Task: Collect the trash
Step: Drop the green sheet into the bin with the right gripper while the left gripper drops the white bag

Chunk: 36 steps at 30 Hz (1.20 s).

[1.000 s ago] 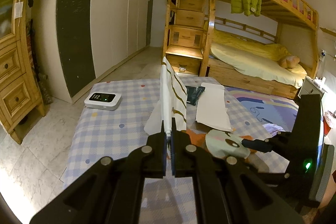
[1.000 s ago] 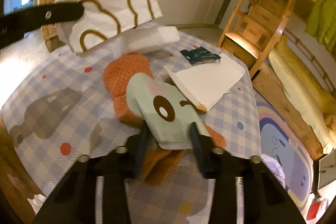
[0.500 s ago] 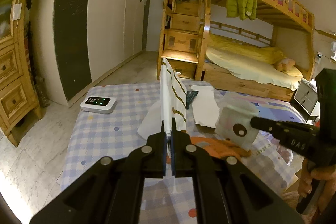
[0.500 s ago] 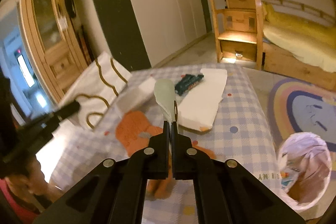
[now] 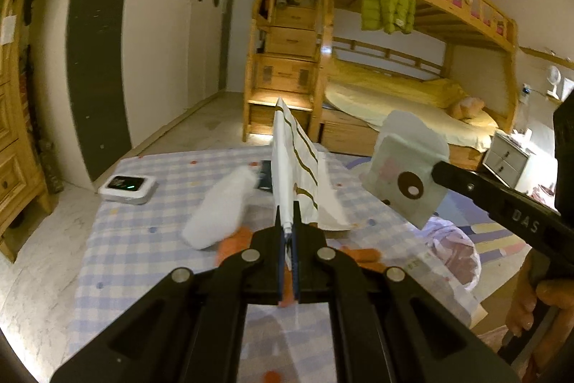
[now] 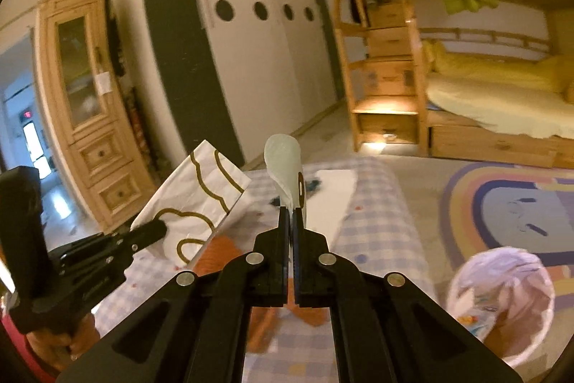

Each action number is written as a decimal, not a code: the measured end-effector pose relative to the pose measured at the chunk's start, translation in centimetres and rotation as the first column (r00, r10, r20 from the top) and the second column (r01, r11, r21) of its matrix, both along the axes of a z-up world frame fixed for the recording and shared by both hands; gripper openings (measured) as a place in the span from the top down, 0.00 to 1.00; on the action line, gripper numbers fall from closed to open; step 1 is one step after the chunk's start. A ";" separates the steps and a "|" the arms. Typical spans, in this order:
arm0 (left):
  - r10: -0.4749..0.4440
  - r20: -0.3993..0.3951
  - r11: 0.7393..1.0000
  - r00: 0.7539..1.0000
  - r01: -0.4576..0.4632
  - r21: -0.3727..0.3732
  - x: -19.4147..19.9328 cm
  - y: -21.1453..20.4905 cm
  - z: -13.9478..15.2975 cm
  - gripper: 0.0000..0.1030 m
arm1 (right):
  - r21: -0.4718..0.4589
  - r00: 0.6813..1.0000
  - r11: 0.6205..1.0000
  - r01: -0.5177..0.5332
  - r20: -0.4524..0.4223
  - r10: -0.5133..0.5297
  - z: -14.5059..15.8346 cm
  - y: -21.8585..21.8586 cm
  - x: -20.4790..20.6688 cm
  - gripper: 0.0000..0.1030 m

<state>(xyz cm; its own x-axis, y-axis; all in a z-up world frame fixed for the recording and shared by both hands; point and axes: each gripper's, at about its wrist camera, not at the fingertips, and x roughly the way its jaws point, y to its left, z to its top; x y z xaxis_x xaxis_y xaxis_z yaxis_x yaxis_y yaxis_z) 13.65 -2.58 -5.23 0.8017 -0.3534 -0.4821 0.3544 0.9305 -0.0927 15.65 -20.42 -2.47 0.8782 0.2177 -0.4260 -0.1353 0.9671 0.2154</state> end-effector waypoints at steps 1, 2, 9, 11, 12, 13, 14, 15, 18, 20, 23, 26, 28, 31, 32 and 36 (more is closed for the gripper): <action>-0.015 0.002 1.000 1.000 0.015 0.007 0.0 -1.0 -0.1 1.00 | -0.001 1.000 1.000 0.014 -0.005 -0.014 0.1 -0.3 0.0 0.99; -0.035 0.003 0.999 0.999 0.035 0.012 0.0 -2.0 -0.1 0.99 | 0.005 0.999 0.999 0.036 -0.017 -0.036 0.2 -1.0 0.0 0.99; -0.172 0.002 0.985 0.985 0.172 0.032 -0.1 -8.8 -0.8 0.99 | -0.031 0.977 0.978 0.209 -0.033 -0.210 0.8 -6.8 -1.7 0.99; -0.218 -0.005 0.975 0.976 0.218 0.047 -0.3 -11.4 -1.3 0.99 | -0.034 0.967 0.967 0.251 -0.037 -0.252 0.3 -8.4 -2.4 0.99; -0.237 -0.004 0.970 0.972 0.237 0.058 -0.5 -12.5 -1.5 0.99 | -0.029 0.957 0.958 0.286 -0.046 -0.287 -0.3 -9.9 -3.0 0.99; -0.250 -0.002 0.966 0.968 0.250 0.070 -0.8 -13.5 -1.7 0.99 | -0.020 0.952 0.953 0.302 -0.054 -0.302 -0.7 -10.8 -3.3 0.99; -0.267 0.003 0.960 0.964 0.266 0.090 -1.0 -14.7 -1.9 0.99 | -0.007 0.946 0.948 0.317 -0.064 -0.317 -1.1 -11.7 -3.6 0.99; -0.283 0.011 0.954 0.959 0.281 0.109 -1.3 -15.9 -2.1 0.99 | 0.005 0.935 0.938 0.347 -0.078 -0.345 -1.8 -13.1 -4.2 0.99; -0.330 0.011 0.936 0.944 0.325 0.131 -1.6 -18.7 -2.7 0.99 | -0.010 0.915 0.920 0.392 -0.098 -0.391 -2.9 -15.0 -4.9 0.99; -0.358 -0.001 0.925 0.934 0.355 0.136 -1.6 -20.4 -3.1 0.99 | -0.007 0.900 0.906 0.424 -0.111 -0.422 -3.7 -16.7 -5.3 0.99; -0.404 -0.027 0.902 0.914 0.403 0.155 -1.0 -23.5 -3.8 0.99 | -0.005 0.882 0.888 0.459 -0.119 -0.457 -4.3 -18.8 -5.5 0.99; -0.442 -0.065 0.882 0.895 0.447 0.148 0.3 -26.8 -4.5 0.99 | 0.004 0.860 0.866 0.500 -0.123 -0.496 -4.9 -21.2 -5.3 0.99; -0.456 -0.069 0.874 0.887 0.461 0.152 0.9 -28.1 -4.8 0.99 | 0.012 0.850 0.856 0.516 -0.125 -0.511 -5.2 -22.6 -5.3 0.99; -0.465 -0.079 0.869 0.882 0.471 0.150 2.0 -29.7 -5.4 0.92 | 0.018 0.841 0.846 0.532 -0.124 -0.526 -6.0 -24.3 -4.8 0.98; -0.459 -0.086 0.871 0.885 0.466 0.156 2.4 -30.0 -5.6 0.72 | 0.019 0.839 0.845 0.535 -0.128 -0.529 -6.2 -24.6 -4.5 0.94; -0.424 -0.066 0.895 0.903 0.429 0.117 2.6 -28.6 -5.2 0.44 | 0.042 0.823 0.832 0.554 -0.183 -0.538 -7.9 -25.9 -3.7 0.69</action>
<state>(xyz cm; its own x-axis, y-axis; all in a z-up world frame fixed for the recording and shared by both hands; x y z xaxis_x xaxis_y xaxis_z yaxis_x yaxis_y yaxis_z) 16.20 -31.18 -10.38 0.5677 -0.5920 -0.5720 0.7188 0.6952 -0.0062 11.94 -46.33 -10.33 0.7878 -0.2340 -0.5698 0.4520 0.8480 0.2767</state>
